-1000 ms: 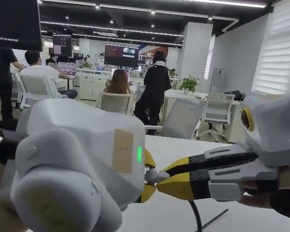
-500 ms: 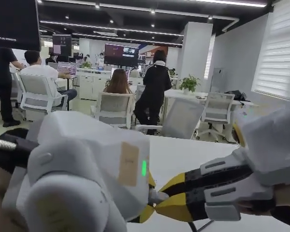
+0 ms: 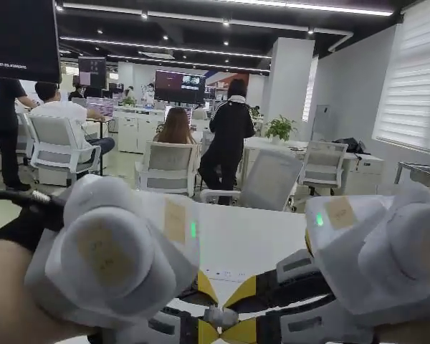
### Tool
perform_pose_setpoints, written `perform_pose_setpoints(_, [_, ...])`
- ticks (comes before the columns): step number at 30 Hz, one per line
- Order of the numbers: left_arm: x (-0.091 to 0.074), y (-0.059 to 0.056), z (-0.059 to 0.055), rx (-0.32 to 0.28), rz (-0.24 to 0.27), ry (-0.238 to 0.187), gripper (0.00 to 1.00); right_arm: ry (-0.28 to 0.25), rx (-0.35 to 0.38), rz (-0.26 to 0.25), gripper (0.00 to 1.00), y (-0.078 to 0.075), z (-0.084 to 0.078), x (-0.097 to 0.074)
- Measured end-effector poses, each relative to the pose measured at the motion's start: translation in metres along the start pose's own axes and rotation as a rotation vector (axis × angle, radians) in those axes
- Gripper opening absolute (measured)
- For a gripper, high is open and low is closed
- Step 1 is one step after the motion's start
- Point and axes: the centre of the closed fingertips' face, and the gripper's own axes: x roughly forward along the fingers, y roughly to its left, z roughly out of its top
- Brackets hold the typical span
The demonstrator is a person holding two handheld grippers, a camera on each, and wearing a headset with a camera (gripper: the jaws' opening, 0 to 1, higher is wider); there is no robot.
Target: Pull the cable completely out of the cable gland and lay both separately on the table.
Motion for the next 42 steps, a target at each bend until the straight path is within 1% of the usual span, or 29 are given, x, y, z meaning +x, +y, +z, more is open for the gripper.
perform_pose_setpoints(2, [0.001, 0.0, -0.001, -0.036, -0.021, -0.012, 0.16, 0.002, -0.013, -0.007, 0.11, 0.0, 0.0, 0.0])
perform_pose_setpoints(4, [0.0, 0.0, -0.002, -0.056, -0.044, -0.015, 0.16, 0.017, -0.054, -0.021, 0.11, 0.001, -0.001, 0.001])
perform_pose_setpoints(5, [0.001, -0.004, -0.001, -0.109, -0.067, -0.024, 0.16, 0.032, -0.077, -0.029, 0.11, 0.001, -0.002, 0.002])
perform_pose_setpoints(6, [0.001, -0.005, -0.004, -0.117, -0.095, -0.013, 0.16, 0.038, -0.09, -0.026, 0.11, 0.003, -0.002, 0.003])
perform_pose_setpoints(7, [0.001, -0.004, -0.004, -0.113, -0.102, -0.015, 0.16, 0.041, -0.096, -0.02, 0.11, 0.006, -0.002, 0.004])
perform_pose_setpoints(10, [0.001, -0.006, -0.005, -0.143, -0.131, -0.02, 0.16, 0.045, -0.117, -0.028, 0.11, 0.007, -0.003, 0.004])
perform_pose_setpoints(13, [0.0, -0.008, -0.005, -0.169, -0.158, -0.025, 0.16, 0.055, -0.183, -0.048, 0.11, 0.008, -0.002, 0.003])
perform_pose_setpoints(15, [0.0, -0.01, -0.004, -0.242, -0.19, -0.04, 0.16, 0.071, -0.225, -0.062, 0.11, 0.008, -0.001, 0.003])
perform_pose_setpoints(16, [0.0, -0.011, -0.005, -0.288, -0.218, -0.052, 0.16, 0.078, -0.234, -0.062, 0.11, 0.01, -0.001, 0.004])
perform_pose_setpoints(17, [0.0, -0.012, -0.005, -0.314, -0.239, -0.059, 0.16, 0.081, -0.242, -0.059, 0.11, 0.011, -0.001, 0.004])
perform_pose_setpoints(18, [-0.001, -0.011, -0.006, -0.319, -0.251, -0.075, 0.16, 0.081, -0.244, -0.064, 0.11, 0.012, -0.001, 0.004])
perform_pose_setpoints(19, [-0.001, -0.008, -0.006, -0.326, -0.245, -0.087, 0.16, 0.081, -0.242, -0.072, 0.11, 0.01, -0.001, 0.004])
perform_pose_setpoints(20, [-0.001, -0.007, -0.005, -0.336, -0.24, -0.098, 0.16, 0.074, -0.221, -0.078, 0.11, 0.007, -0.001, 0.003])
perform_pose_setpoints(21, [-0.001, -0.008, -0.004, -0.329, -0.233, -0.1, 0.16, 0.063, -0.189, -0.076, 0.11, 0.006, -0.001, 0.002])
perform_pose_setpoints(22, [-0.001, -0.007, -0.002, -0.301, -0.21, -0.104, 0.16, 0.049, -0.137, -0.067, 0.12, 0.006, 0.0, 0.001])
perform_pose_setpoints(25, [-0.002, -0.008, 0.002, -0.194, -0.132, -0.071, 0.17, 0.016, -0.049, -0.046, 0.12, 0.004, 0.002, -0.003])
perform_pose_setpoints(26, [-0.002, -0.007, 0.004, -0.162, -0.113, -0.066, 0.17, 0.014, 0.028, -0.033, 0.12, 0.003, 0.0, -0.005])
perform_pose_setpoints(27, [-0.002, -0.006, 0.004, -0.143, -0.099, -0.06, 0.17, 0.022, 0.08, -0.037, 0.12, 0.0, -0.004, -0.007])
perform_pose_setpoints(29, [-0.004, -0.003, 0.005, 0.003, -0.012, -0.014, 0.17, 0.0, 0.132, -0.024, 0.14, -0.003, -0.005, -0.012])
perform_pose_setpoints(30, [-0.005, -0.004, 0.01, 0.047, 0.012, -0.018, 0.17, -0.023, 0.157, -0.036, 0.14, -0.007, -0.003, -0.015])
perform_pose_setpoints(31, [-0.006, -0.003, 0.012, 0.07, 0.035, -0.014, 0.17, -0.052, 0.189, -0.015, 0.16, -0.007, 0.001, -0.018])
perform_pose_setpoints(32, [-0.007, -0.004, 0.013, 0.105, 0.052, -0.003, 0.17, -0.063, 0.209, -0.001, 0.16, -0.007, 0.003, -0.02])
perform_pose_setpoints(33, [-0.007, -0.003, 0.015, 0.162, 0.075, 0.006, 0.17, -0.079, 0.214, 0.019, 0.15, -0.006, 0.005, -0.022])
perform_pose_setpoints(35, [-0.008, -0.003, 0.019, 0.224, 0.11, 0.011, 0.17, -0.093, 0.232, 0.056, 0.14, -0.003, 0.008, -0.023])
perform_pose_setpoints(36, [-0.008, -0.004, 0.021, 0.273, 0.126, 0.018, 0.17, -0.098, 0.247, 0.059, 0.14, -0.004, 0.009, -0.022])
perform_pose_setpoints(39, [-0.009, -0.007, 0.027, 0.343, 0.151, 0.018, 0.17, -0.119, 0.311, 0.102, 0.14, 0.0, 0.011, -0.022])
perform_pose_setpoints(40, [-0.01, -0.006, 0.025, 0.359, 0.161, 0.042, 0.17, -0.118, 0.318, 0.103, 0.14, -0.001, 0.01, -0.022])
perform_pose_setpoints(41, [-0.01, -0.006, 0.026, 0.38, 0.168, 0.042, 0.17, -0.119, 0.319, 0.099, 0.13, -0.002, 0.01, -0.022])
perform_pose_setpoints(42, [-0.009, -0.007, 0.025, 0.364, 0.16, 0.039, 0.17, -0.117, 0.316, 0.097, 0.13, -0.001, 0.01, -0.022])
